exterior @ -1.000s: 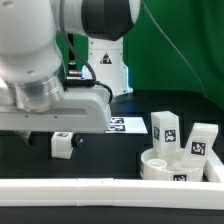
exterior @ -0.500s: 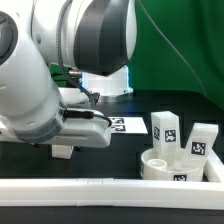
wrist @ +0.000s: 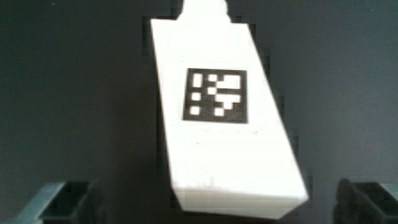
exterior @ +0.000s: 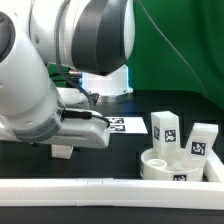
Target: Assemble stool
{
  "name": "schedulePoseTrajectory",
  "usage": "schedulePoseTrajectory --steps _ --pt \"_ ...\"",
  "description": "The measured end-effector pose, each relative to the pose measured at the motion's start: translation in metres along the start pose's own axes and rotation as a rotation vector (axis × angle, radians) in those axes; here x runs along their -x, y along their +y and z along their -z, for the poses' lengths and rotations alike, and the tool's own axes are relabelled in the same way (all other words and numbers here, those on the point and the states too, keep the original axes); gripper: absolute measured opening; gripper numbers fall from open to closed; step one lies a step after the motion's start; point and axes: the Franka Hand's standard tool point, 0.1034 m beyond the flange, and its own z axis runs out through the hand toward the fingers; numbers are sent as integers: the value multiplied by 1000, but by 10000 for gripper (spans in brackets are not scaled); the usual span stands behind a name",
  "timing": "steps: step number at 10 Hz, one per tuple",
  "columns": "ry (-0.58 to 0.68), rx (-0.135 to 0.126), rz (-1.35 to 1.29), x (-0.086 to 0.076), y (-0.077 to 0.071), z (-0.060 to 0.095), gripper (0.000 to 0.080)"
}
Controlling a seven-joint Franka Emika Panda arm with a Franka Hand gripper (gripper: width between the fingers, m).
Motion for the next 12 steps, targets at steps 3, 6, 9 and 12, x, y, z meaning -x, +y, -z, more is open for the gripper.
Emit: schedulePoseTrajectory --steps 3,6,9,12 --pt "4 -7 0 -1 4 1 649" --pt "21 -7 10 -3 6 3 649" --pt "46 -1 3 -5 -2 3 649" --pt "34 -1 -7 16 -18 -31 649"
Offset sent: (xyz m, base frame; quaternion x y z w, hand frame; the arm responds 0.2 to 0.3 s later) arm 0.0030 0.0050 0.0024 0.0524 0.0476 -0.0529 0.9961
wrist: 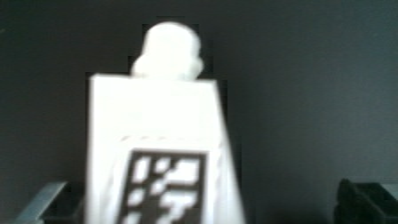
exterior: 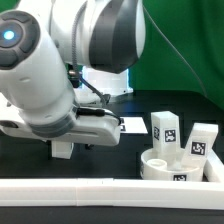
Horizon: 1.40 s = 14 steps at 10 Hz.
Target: Assemble stool
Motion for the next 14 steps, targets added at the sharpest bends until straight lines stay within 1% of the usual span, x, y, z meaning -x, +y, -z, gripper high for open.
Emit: schedulePoseTrajectory --steps 5,6,9,10,11,12,13,14 --pt "3 -2 5 -1 3 -1 649" --pt "2 -8 11 -2 6 0 649" --pt "-1 -19 21 -4 11 13 649" --pt "-21 -21 19 -2 12 9 649" --pt "-16 -19 17 -4 12 8 649" --pt "-50 -21 15 0 12 7 649" --pt "-128 -30 13 2 15 9 649" --pt "-208 -35 14 -1 18 13 649"
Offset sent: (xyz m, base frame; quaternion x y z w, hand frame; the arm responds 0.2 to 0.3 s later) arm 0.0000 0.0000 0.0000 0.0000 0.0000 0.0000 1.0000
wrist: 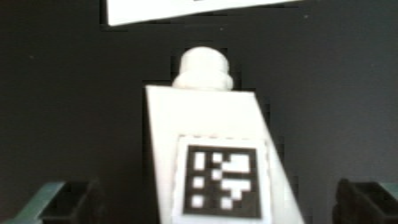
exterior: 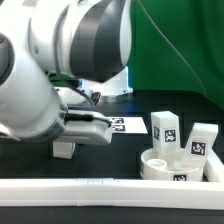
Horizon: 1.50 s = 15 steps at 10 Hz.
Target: Assemble stool
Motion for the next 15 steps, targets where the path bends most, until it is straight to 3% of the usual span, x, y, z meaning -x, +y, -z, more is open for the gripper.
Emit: schedulePoseTrajectory --steps 4,6,8,10,13,15 --pt "-24 2 2 -8 2 9 633" --pt "-19 4 2 -10 1 6 324" --pt "-16 3 3 -7 -1 1 324" --pt "17 10 15 -7 -9 7 324" --pt "32 21 -8 27 -48 34 325" --pt "54 26 -20 35 -61 36 325"
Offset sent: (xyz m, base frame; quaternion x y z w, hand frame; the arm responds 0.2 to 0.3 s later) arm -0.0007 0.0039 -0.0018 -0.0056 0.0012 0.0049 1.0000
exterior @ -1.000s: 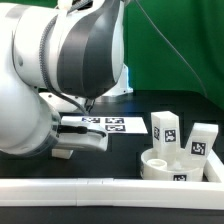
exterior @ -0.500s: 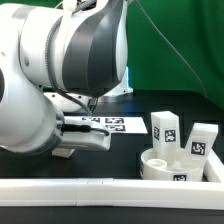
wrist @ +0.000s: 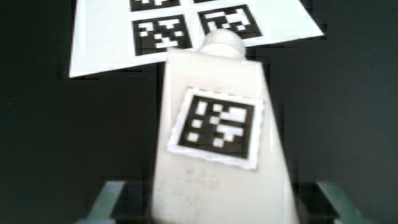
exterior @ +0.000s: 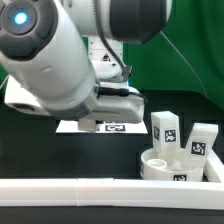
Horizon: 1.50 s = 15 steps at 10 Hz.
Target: Assemble stool
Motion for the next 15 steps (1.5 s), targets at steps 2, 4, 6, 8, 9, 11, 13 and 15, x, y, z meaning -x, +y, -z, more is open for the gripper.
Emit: schedulePoseTrajectory --steps 2,4,6,8,9,11,13,15 --pt "-1 -3 -3 -1 3 -2 325" --pt "34 -3 -2 -6 2 2 325" --pt "183 -10 1 -7 -6 26 325" --pt "313 -24 -6 19 -23 47 325" --pt "358 -28 1 25 -27 52 325" --pt "552 -37 6 17 -29 58 327" --pt "683 -41 8 10 -30 65 327" --pt "845 -48 23 18 -37 74 327"
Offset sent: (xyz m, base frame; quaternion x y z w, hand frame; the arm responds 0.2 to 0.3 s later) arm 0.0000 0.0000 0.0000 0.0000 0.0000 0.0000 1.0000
